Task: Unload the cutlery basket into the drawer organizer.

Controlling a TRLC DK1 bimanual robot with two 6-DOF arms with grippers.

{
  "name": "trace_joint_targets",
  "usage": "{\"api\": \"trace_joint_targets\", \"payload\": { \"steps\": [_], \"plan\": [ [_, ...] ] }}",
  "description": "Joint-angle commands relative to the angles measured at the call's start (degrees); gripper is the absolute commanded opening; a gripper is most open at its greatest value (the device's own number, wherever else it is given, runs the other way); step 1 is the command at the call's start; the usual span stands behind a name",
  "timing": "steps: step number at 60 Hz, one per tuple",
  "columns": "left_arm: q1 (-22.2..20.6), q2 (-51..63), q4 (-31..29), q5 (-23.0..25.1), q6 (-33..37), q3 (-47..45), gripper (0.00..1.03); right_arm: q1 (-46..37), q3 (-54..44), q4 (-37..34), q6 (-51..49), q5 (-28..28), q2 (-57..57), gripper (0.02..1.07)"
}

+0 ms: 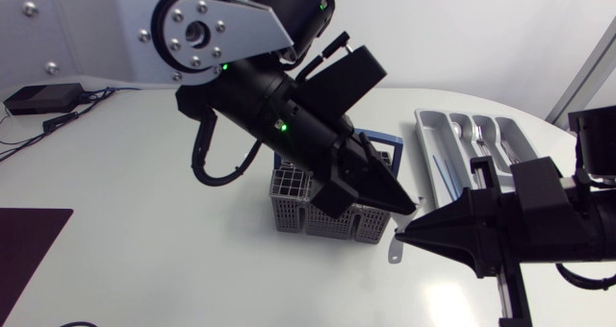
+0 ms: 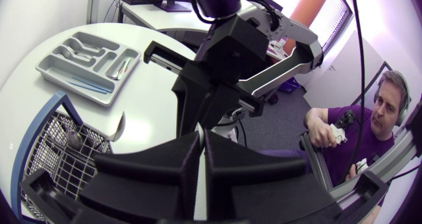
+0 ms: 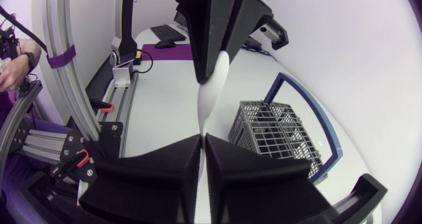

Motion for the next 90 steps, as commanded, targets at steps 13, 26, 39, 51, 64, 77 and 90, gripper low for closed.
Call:
{"api": "trace_joint_targets", "payload": {
  "steps": [13,26,39,51,64,77,90],
  "plan": [
    [4.62,-1.67,6.59,-2.23,-8.07,4.2,0.84,-2.98,2.73,-6.59,-2.22,0.85,-2.35,0.07],
    [6.03,-2.11,10.63,-12.34,-12.11,2.88,0.86,-13.53,2.12,-15.9,-13.73,0.76,-6.04,0.07],
    [4.54,-1.5,12.74,-18.05,-12.73,1.38,0.86,-29.7,-1.93,-17.75,-28.32,-0.21,-2.79,0.07],
    [3.83,-0.97,13.45,-19.28,-12.81,1.21,0.86,-38.67,-1.93,-11.24,-30.17,-1.44,6.0,0.07],
    [4.01,-1.32,13.53,-20.16,-12.55,0.07,0.86,-47.45,-0.17,1.06,-29.12,-1.79,17.34,0.08],
    [3.83,-1.67,14.68,-22.8,-12.11,-1.25,0.86,-54.84,3.43,6.6,-34.48,-1.61,27.53,0.07],
    [3.66,-1.67,15.29,-24.2,-11.93,-1.87,0.86,-60.02,8.27,8.09,-41.95,-1.44,36.14,0.07]
  ]
}}
